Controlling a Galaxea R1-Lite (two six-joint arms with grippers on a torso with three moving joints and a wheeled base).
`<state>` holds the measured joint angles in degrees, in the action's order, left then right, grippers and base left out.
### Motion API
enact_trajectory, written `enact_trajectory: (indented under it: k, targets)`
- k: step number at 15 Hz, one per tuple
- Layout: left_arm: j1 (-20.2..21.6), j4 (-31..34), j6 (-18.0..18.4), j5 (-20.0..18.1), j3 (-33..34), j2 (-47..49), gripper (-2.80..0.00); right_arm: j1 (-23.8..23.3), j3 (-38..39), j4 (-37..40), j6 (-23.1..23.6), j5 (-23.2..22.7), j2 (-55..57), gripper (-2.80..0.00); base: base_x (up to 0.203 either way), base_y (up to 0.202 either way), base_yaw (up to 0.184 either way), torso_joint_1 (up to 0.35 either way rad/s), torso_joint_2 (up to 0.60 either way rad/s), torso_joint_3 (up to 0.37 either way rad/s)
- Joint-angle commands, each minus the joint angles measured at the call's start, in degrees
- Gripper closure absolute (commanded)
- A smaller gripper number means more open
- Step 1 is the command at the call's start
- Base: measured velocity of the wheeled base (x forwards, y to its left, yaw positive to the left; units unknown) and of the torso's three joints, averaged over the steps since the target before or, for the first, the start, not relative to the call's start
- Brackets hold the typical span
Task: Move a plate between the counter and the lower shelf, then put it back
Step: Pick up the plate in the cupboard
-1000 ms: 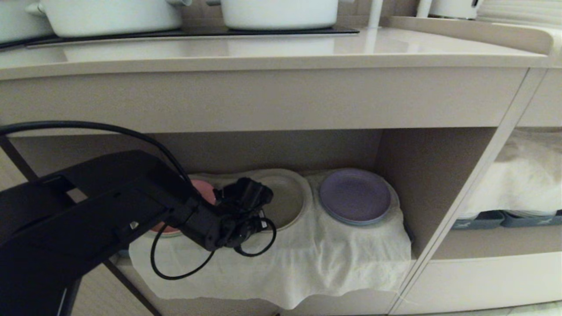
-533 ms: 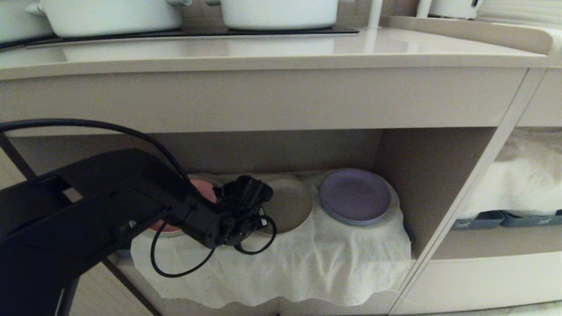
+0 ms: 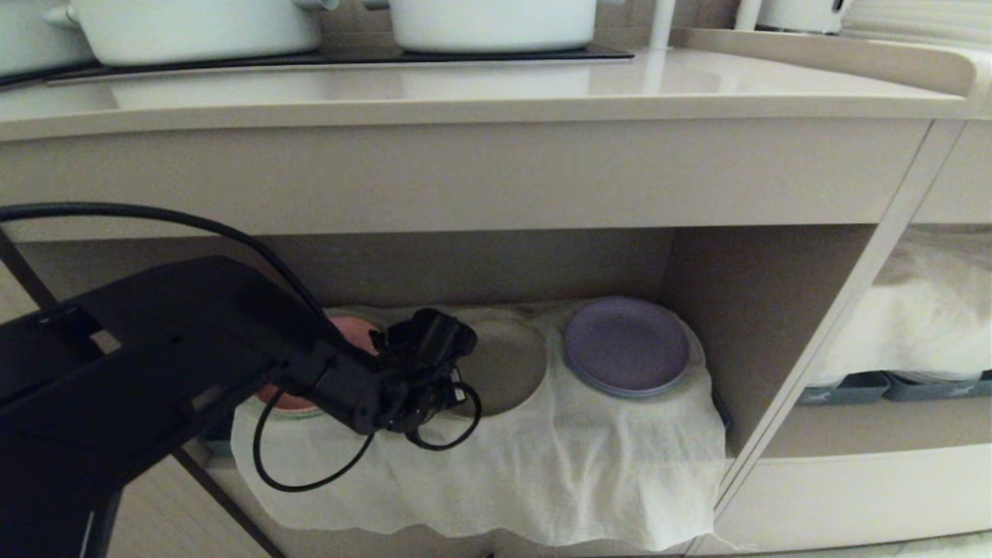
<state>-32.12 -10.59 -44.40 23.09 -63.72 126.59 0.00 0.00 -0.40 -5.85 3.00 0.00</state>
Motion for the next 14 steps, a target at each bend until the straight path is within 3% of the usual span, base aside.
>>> enact_trajectory:
  k: [1, 14]
  targets:
    - [0.45, 0.11, -0.25, 0.12, 0.14, -1.58, 0.0, 0.0, 0.0, -0.04, -0.04, 0.07, 0.0, 0.0, 0.0, 0.0, 0.0, 0.0, 0.0, 0.0]
    - [0.57, -0.04, -2.36, -0.15, 11.39, -8.89, 0.0, 0.0, 0.0, -0.04, -0.04, -0.01, 0.0, 0.0, 0.0, 0.0, 0.0, 0.0, 0.0, 0.0]
